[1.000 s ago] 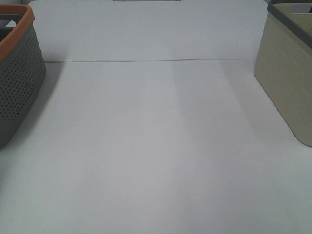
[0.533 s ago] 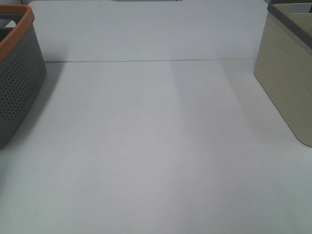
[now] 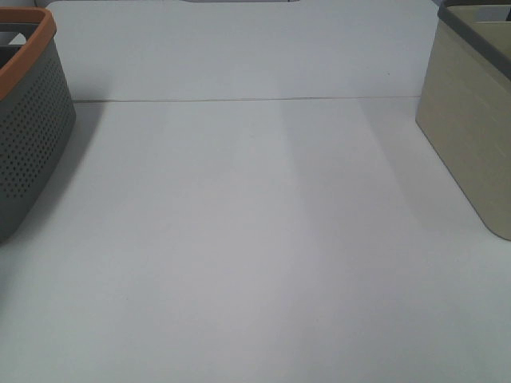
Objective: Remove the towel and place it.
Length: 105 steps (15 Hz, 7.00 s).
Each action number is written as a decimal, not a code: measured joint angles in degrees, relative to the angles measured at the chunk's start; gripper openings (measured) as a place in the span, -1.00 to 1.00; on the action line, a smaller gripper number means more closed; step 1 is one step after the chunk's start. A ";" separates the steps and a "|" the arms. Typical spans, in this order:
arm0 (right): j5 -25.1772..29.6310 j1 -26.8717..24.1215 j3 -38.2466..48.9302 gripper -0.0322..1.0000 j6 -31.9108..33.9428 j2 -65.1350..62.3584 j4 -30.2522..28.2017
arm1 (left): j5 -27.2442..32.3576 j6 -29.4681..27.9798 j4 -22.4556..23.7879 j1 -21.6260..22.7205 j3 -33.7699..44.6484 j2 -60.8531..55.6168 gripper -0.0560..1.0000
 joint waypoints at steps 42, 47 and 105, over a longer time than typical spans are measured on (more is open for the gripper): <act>0.00 0.00 0.00 0.92 0.00 0.00 0.00 | 24.87 -12.09 -18.85 -1.20 0.00 -39.53 -0.89; 0.00 0.00 0.00 0.92 0.00 0.00 0.00 | 24.69 -11.00 -18.33 -11.40 -5.16 -40.62 -0.89; -19.42 23.89 -17.53 0.90 -109.66 90.13 96.94 | 4.64 -12.72 -16.79 -50.53 -14.38 -28.65 -0.89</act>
